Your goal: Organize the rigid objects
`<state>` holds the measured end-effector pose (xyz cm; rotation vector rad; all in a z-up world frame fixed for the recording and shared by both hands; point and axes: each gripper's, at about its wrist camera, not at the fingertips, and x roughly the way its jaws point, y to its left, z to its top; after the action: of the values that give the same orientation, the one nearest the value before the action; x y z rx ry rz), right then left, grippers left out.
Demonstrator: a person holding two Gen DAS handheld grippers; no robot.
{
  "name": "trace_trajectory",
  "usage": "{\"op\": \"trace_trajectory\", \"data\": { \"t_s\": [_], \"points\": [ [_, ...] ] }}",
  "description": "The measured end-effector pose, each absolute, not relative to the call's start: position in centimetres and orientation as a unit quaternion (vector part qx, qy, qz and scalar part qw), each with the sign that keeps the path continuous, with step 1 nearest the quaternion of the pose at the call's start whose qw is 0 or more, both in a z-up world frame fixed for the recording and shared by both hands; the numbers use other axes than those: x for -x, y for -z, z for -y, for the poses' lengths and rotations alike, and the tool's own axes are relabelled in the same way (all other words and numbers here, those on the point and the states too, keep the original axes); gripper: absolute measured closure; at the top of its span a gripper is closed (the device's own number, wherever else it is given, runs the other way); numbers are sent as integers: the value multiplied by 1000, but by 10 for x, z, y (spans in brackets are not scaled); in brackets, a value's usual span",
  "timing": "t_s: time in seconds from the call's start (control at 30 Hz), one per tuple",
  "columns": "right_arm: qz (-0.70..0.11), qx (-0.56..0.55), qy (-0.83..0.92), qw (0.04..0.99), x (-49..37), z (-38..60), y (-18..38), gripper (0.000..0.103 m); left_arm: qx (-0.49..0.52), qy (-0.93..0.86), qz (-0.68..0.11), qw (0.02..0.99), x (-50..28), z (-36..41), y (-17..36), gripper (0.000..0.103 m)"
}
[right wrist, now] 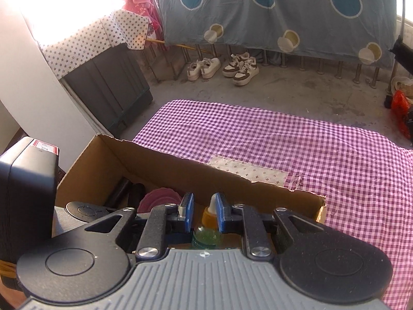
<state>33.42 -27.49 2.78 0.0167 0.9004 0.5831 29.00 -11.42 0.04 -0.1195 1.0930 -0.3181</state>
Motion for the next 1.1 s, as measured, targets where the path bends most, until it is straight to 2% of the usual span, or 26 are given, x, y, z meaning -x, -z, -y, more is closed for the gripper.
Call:
{"op": "trace_trajectory", "data": {
  "t_s": [0.5,0.67,0.7,0.83,0.87,0.93,1.1],
  "points": [
    [-410,-42,-274,869,-318,296,-53,83,51,143,-507,848,-290,119,-5,67],
    [-418,-68,-267,865,-307,307,-59,82,68,141,-481,863,-275,108,-24,67],
    [-422,-74,-266,864,-305,308,-60,82,67,137,-473,868,-270,105,-30,64],
    [-437,-93,-268,854,-297,308,-64,81,63,99,-442,889,-242,87,-51,40],
    [-444,-95,-270,849,-295,306,-63,80,66,93,-435,893,-234,81,-55,37],
    [-462,-95,-264,841,-296,298,-58,80,78,87,-426,897,-219,70,-60,22],
    [-526,-91,-206,820,-319,275,-25,76,74,65,-421,902,-193,57,-65,15]
  ]
}}
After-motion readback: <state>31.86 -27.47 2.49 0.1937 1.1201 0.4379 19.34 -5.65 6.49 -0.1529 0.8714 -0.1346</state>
